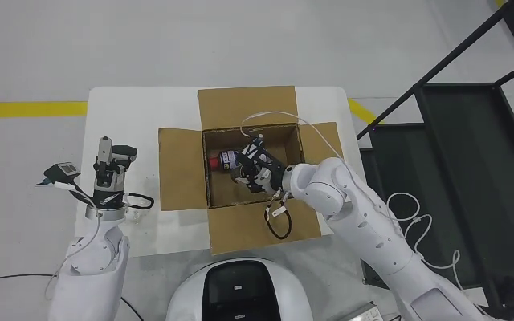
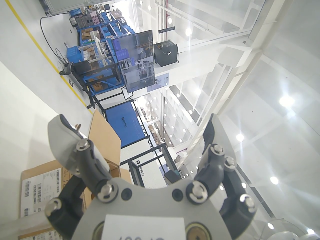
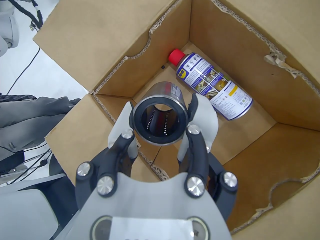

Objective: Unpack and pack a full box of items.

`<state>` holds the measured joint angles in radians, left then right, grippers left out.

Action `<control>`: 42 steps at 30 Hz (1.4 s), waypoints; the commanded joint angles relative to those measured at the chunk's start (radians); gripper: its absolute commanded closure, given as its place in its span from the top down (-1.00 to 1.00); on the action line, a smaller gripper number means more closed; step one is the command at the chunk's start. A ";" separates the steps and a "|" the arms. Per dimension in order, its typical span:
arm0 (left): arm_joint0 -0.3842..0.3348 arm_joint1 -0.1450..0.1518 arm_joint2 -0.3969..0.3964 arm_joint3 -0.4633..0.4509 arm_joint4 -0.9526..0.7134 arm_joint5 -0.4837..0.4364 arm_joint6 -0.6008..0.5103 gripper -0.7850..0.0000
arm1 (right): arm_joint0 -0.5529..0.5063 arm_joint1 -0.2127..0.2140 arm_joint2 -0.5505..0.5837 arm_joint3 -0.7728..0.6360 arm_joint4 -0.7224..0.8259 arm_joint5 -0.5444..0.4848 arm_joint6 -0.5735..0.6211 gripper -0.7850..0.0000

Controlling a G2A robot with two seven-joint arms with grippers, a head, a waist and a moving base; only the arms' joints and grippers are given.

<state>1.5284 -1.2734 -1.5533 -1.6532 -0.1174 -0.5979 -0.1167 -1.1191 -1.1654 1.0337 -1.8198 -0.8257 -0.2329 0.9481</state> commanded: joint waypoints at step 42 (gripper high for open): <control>0.000 0.000 0.000 0.000 0.000 0.000 0.000 1.00 | -0.338 0.078 0.622 -0.341 0.162 0.039 0.107 -1.00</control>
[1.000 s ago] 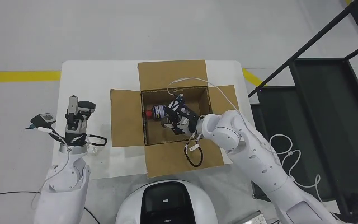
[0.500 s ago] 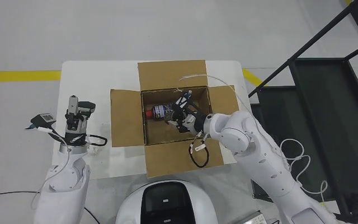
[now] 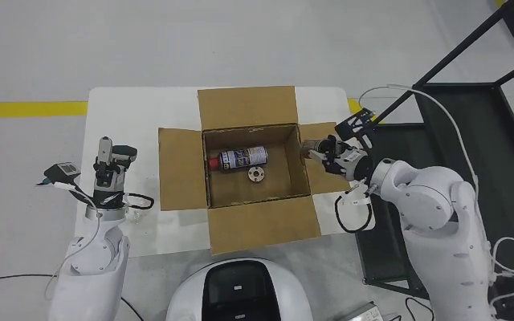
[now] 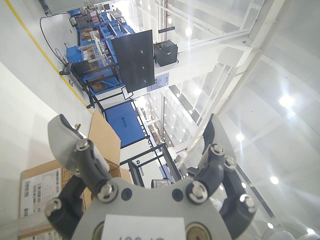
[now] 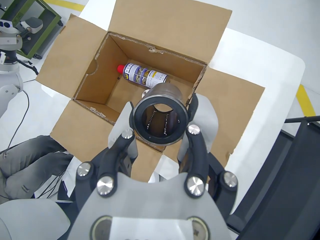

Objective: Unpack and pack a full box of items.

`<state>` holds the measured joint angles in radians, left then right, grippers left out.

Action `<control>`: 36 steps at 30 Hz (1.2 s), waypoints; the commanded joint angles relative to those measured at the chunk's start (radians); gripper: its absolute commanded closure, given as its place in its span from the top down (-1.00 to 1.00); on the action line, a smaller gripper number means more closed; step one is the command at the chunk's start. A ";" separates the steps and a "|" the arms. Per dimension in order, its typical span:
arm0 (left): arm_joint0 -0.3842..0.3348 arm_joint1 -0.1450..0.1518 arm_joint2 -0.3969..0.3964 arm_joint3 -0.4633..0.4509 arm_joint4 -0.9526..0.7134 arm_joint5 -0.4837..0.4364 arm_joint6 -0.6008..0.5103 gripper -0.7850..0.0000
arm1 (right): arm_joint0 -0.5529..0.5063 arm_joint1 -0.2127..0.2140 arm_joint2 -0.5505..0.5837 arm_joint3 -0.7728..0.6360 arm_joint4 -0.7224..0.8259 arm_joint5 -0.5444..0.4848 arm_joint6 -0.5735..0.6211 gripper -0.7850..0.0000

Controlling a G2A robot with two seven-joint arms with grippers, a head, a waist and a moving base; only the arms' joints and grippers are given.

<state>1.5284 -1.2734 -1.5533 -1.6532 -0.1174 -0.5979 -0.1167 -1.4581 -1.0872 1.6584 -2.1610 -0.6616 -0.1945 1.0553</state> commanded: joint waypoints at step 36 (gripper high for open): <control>0.000 0.000 0.000 0.000 0.000 0.000 0.000 1.00 | 0.072 0.034 0.132 0.574 -0.124 -0.017 -0.089 -1.00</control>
<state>1.5284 -1.2734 -1.5533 -1.6532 -0.1174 -0.5979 -0.1167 -1.4085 -1.0535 1.8058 -1.6275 -0.7807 -0.2158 0.9647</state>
